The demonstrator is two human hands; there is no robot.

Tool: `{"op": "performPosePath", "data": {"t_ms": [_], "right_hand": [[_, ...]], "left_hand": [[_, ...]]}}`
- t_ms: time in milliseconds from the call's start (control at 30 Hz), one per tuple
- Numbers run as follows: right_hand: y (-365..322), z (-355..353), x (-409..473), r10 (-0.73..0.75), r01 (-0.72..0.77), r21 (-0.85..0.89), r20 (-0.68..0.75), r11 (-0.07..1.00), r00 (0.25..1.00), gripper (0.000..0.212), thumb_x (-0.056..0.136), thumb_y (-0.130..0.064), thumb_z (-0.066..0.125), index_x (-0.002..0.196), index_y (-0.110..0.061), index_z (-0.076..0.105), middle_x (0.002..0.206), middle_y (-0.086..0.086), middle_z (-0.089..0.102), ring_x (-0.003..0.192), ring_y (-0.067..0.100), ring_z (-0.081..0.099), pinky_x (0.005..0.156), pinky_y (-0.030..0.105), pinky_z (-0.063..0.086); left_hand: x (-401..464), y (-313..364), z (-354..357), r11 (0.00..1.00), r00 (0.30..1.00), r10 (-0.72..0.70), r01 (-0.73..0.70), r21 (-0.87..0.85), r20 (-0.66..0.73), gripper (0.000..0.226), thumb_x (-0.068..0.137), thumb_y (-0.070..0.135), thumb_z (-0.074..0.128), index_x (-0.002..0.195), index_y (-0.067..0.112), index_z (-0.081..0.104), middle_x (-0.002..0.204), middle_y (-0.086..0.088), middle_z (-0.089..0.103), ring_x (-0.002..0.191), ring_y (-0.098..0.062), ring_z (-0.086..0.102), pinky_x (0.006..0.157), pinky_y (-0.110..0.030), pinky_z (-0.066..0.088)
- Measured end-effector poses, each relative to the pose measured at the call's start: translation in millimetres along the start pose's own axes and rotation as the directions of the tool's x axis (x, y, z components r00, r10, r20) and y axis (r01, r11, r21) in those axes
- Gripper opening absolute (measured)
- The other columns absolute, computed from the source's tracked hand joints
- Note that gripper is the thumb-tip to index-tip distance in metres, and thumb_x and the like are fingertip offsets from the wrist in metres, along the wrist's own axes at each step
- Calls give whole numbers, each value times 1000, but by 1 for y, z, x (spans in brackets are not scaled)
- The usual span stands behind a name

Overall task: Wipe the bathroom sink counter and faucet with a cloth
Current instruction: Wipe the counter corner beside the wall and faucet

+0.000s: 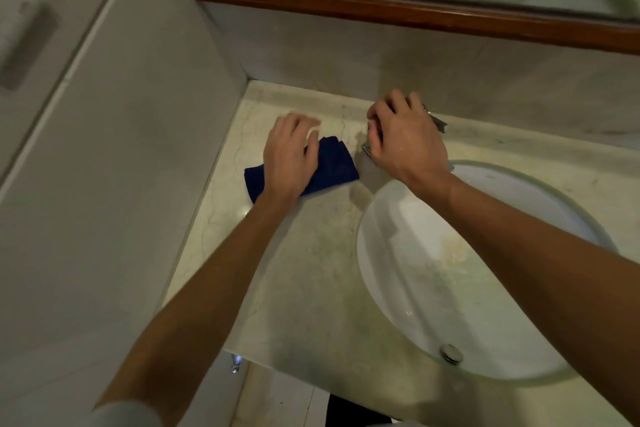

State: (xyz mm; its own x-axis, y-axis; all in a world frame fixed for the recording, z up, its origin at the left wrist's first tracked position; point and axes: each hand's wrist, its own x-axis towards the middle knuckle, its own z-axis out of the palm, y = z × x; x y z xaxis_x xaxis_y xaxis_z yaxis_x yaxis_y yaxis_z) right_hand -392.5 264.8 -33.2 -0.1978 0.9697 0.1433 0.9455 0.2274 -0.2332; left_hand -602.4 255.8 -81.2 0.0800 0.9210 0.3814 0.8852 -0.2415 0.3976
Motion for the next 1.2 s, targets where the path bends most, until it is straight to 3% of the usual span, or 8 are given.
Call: {"op": "performPosePath", "data": {"t_ms": [33,167,500,667,833,967,1100,1200], "right_hand": [[0,0,0,1,-1,0,1,1000,1000,32,103,-31,42,117,-12,64,114,9,59,102,30,53,84,47,52],[-1,0,0,5,-5,-2,6,1000,1000,31,103,-30,43,116,-12,64,113,9,59,102,28,53,84,45,52],[1,2,1,-2,2,-18,23,1000,1000,30,103,-30,42,114,-14,65,112,7,58,100,27,52,86,45,49],[2,4,3,2,0,-36,37,999,999,31,103,-31,41,113,-15,65,113,6,59,98,26,52,86,44,48],[2,4,2,12,-12,-20,38,1000,999,31,104,-33,40,115,-16,64,115,4,59,100,25,50,88,43,47],[2,7,2,17,-15,-24,58,1000,998,33,105,-34,36,117,-18,63,118,3,57,102,24,48,90,41,45],[2,6,3,17,-14,-47,54,999,998,35,105,-32,37,118,-14,64,118,6,57,100,25,48,89,42,45],[0,3,3,27,-25,-30,50,999,998,34,103,-31,39,114,-12,65,119,9,59,101,25,48,89,43,46]], "left_hand": [[-23,1,-4,1000,1000,-24,24,-3,-17,21,99,21,61,117,13,70,117,-3,66,108,-20,57,91,-36,50],[-90,-6,4,983,957,-47,-7,185,286,55,98,45,60,146,18,52,147,-7,50,135,-26,44,114,-43,37],[14,-32,66,959,988,-5,-39,281,155,34,87,29,72,118,15,71,113,-7,69,95,-28,63,71,-39,49],[64,-13,84,979,952,117,-158,129,281,36,88,33,71,118,15,73,111,-6,68,96,-28,64,71,-39,49],[62,-30,64,975,922,182,-124,-186,342,44,96,37,64,136,17,64,131,-2,69,120,-22,61,100,-37,47],[70,-27,74,972,935,146,-76,-221,324,33,97,35,62,123,19,74,119,1,75,109,-22,68,93,-38,52],[91,16,83,933,850,297,-160,-323,436,31,97,31,52,101,14,77,98,-2,77,85,-17,66,74,-36,52],[107,47,79,910,692,412,-276,-310,593,21,96,11,54,82,5,68,85,-12,70,69,-18,55,66,-45,51]]}}
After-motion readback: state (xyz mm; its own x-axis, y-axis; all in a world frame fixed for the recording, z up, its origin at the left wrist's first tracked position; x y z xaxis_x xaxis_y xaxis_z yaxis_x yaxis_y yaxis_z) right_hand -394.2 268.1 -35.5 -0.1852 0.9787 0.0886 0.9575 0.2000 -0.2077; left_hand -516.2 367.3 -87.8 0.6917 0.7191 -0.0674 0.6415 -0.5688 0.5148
